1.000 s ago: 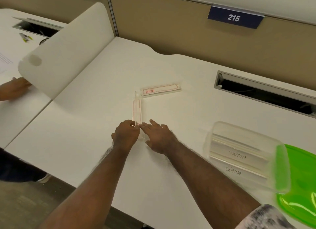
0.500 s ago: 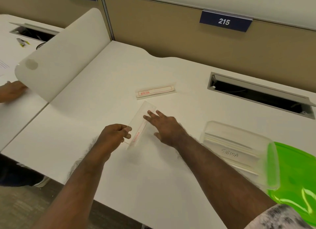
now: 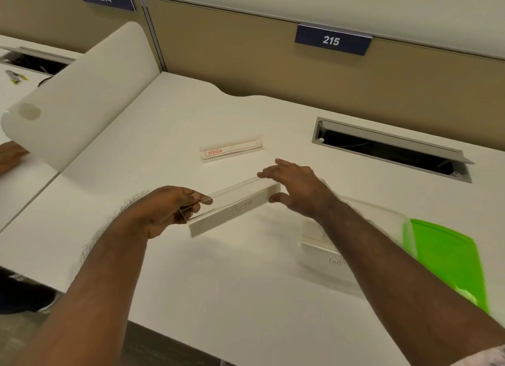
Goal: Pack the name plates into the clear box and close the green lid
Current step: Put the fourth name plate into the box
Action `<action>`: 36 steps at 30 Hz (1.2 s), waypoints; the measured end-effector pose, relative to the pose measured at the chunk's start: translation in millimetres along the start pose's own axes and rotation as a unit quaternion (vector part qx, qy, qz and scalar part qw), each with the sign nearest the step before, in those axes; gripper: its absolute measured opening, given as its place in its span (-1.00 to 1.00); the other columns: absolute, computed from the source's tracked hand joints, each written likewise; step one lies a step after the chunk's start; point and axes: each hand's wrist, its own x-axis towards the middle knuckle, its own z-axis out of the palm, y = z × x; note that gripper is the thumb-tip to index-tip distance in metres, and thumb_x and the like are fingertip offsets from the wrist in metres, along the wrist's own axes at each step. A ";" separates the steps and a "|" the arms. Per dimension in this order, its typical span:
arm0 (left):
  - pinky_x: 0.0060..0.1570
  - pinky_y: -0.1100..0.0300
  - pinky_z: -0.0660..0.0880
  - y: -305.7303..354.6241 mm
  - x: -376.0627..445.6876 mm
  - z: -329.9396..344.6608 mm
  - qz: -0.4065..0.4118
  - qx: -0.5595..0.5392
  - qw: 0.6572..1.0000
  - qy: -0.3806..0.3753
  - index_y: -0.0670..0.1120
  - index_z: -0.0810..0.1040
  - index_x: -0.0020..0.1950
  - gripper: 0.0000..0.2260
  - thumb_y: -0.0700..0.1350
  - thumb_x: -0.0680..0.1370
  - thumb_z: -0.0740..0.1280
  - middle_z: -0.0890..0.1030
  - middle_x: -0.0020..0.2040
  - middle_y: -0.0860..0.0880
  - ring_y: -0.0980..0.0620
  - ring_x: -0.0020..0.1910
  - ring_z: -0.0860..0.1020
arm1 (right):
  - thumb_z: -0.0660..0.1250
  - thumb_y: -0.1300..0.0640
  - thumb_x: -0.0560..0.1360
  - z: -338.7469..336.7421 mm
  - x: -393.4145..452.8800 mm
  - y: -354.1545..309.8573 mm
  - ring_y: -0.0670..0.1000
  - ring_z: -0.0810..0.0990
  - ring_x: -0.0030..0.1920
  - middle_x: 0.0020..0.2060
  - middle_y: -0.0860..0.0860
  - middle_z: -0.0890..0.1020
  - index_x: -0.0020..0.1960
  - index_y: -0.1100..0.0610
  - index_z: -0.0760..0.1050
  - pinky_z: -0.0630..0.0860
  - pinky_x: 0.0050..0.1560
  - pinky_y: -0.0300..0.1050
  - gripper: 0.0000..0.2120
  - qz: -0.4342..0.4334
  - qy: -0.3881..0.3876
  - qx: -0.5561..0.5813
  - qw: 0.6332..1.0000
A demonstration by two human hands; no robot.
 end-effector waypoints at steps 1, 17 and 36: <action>-0.08 0.16 0.43 2.0 1.6 2.9 0.000 0.001 1.000 -0.004 -0.08 0.74 -0.03 -0.76 -0.15 0.61 0.25 0.60 -0.26 0.01 0.03 -0.23 0.44 | 0.42 -0.05 0.43 -5.7 -5.1 3.9 -0.07 0.15 0.51 0.39 -0.20 0.41 0.39 -0.20 0.32 0.16 0.35 0.06 -0.43 0.008 -0.010 0.010 1.000; 0.07 0.22 0.46 41.3 12.9 95.2 0.187 0.150 0.970 -0.045 0.18 0.62 0.13 -0.71 -0.01 0.43 0.50 0.67 0.02 0.09 0.19 0.00 0.61 | 0.48 -0.09 0.35 -68.4 -125.8 82.4 -0.17 0.50 0.11 0.08 -0.20 0.59 0.15 -0.24 0.54 0.34 0.12 -0.21 -0.62 0.166 0.046 0.165 0.971; 0.11 0.00 0.23 36.5 37.8 225.8 0.375 0.693 0.614 0.046 0.10 0.57 0.23 -0.67 0.17 0.52 0.29 0.55 0.15 0.06 -0.03 0.14 0.45 | 0.42 -0.36 0.23 -37.3 -228.6 121.8 -0.09 0.44 0.25 0.09 -0.25 0.60 0.10 -0.27 0.56 0.28 0.26 -0.05 -0.54 0.275 -0.004 -0.059 0.959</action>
